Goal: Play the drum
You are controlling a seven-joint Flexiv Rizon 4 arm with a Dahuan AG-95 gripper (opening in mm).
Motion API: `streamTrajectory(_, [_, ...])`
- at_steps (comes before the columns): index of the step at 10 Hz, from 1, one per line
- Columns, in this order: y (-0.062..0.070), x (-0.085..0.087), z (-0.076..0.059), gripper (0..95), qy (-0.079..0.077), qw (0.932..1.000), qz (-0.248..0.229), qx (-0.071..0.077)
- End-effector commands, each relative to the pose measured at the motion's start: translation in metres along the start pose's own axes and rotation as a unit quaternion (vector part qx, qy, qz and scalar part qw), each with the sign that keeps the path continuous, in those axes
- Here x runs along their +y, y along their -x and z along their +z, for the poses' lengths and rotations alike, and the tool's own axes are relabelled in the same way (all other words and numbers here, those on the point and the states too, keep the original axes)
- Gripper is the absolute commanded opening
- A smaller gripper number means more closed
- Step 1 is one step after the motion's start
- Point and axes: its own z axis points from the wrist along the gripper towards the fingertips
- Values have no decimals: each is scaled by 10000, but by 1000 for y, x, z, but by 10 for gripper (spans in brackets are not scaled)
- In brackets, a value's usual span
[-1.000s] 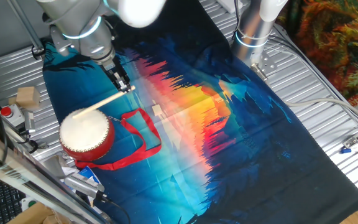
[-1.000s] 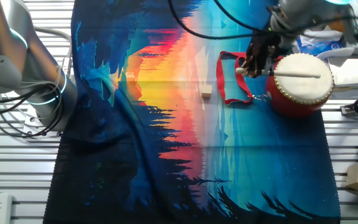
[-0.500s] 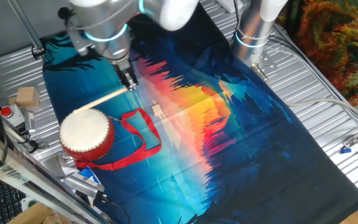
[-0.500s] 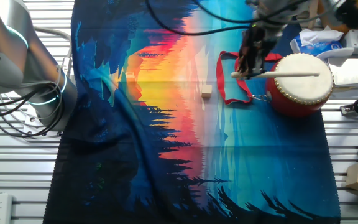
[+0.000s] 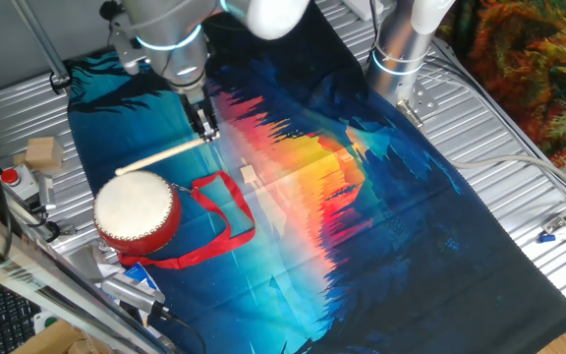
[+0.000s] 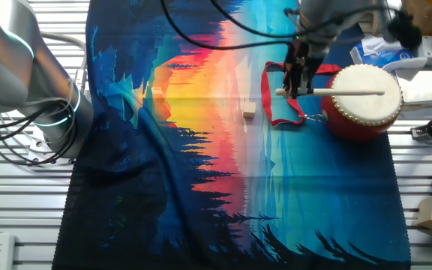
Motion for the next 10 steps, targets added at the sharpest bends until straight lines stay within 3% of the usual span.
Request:
streamTrajectory(1, [0,-1,9,0,-476,9971,435,-399])
streamTrajectory(4, [0,-2,9,0,-838,9895,1034,-560])
streamTrajectory(5, [0,-2,9,0,-909,9888,1036,-567])
streamTrajectory(6, [0,-3,9,0,-944,9885,1038,-569])
streamTrajectory(7, [0,-3,9,0,-869,9906,906,-543])
streamTrajectory(8, [0,-3,9,0,-897,9940,403,-474])
streamTrajectory(9, [0,-3,9,0,-1024,9913,-731,-398])
streamTrajectory(10, [0,-3,9,0,-1043,9848,-1339,-383])
